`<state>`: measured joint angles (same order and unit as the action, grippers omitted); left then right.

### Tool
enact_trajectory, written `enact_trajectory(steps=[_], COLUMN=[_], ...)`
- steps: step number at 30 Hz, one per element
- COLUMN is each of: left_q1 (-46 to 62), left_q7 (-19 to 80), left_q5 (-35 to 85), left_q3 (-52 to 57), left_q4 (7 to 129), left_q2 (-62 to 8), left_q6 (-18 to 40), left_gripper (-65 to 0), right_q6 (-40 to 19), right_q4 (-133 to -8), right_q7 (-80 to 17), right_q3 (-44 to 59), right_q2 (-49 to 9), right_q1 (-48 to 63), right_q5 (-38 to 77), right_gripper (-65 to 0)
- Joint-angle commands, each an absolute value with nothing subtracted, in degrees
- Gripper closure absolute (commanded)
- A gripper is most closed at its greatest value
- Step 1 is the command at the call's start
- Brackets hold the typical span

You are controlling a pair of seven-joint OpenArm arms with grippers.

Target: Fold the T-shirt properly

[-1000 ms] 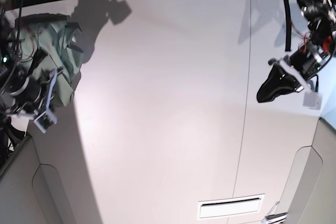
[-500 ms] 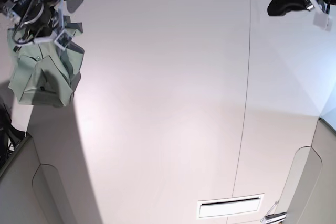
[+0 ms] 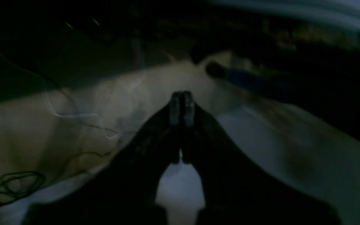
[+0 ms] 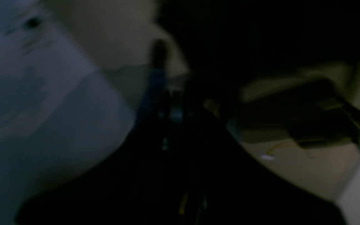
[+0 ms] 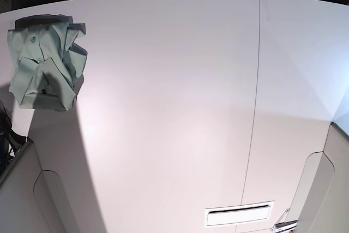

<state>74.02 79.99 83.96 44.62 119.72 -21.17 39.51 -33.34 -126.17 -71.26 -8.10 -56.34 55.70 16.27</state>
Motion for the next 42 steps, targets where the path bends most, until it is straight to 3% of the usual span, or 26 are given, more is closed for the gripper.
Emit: enact_trajectory(steps=[1, 3, 7, 11, 18, 23, 28, 32, 39, 42], left_q1=[75.0, 75.0, 74.06, 64.47, 43.79, 31.29, 23.79, 20.73, 19.03, 18.87], left_q7=[80.0, 73.71, 50.83, 35.59, 21.54, 18.28, 13.06, 13.04, 10.44, 8.88], left_q5=[85.0, 78.87, 60.93, 45.17, 30.15, 22.76, 17.85, 18.24, 24.51, 23.68], left_q3=[42.74, 36.88, 22.94, 9.5, -7.81, -11.31, -11.29, -11.29, -11.11, -11.11], left_q4=[118.85, 115.2, 104.38, 90.08, 65.14, 50.26, 39.9, 36.82, 36.8, 36.8], left_q2=[-22.41, -24.1, -28.36, -30.39, -25.78, -17.89, -12.47, -10.74, -7.22, -5.37], left_q6=[40.0, 40.0, 40.0, 40.0, 40.0, 40.0, 39.81, 31.35, 10.79, 6.9], left_gripper=[0.0, 0.0, 0.0, 0.0, 0.0, 0.0, 0.0, 0.0, 0.0, 0.0], right_q6=[-33.87, -33.91, -33.93, -33.87, -33.41, -32.34, -27.42, -22.61, -14.66, -10.52], right_q4=[-124.49, -118.65, -103.46, -88.4, -68.25, -60.1, -54.76, -52.03, -51.03, -51.03], right_q7=[-71.29, -66.28, -49.91, -39.7, -28.67, -25.04, -25.08, -25.04, -18.15, -13.72], right_q3=[-7.73, -7.73, -8.05, -9.54, -14.7, -17.74, -17.8, -17.8, -17.74, -17.74], right_q2=[-57.14, -57.14, -56.29, -52.49, -43.51, -34.79, -26.22, -21.63, -16.88, -15.79], right_q1=[55.83, 55.53, 53.63, 45.63, 31.75, 22.87, 18.57, 16.67, 16.53, 16.53], right_q5=[16.38, 16.51, 16.51, 16.56, 17.19, 17.21, 18.94, 19.14, 19.11, 19.11], right_gripper=[0.0, 0.0, 0.0, 0.0, 0.0, 0.0, 0.0, 0.0, 0.0, 0.0])
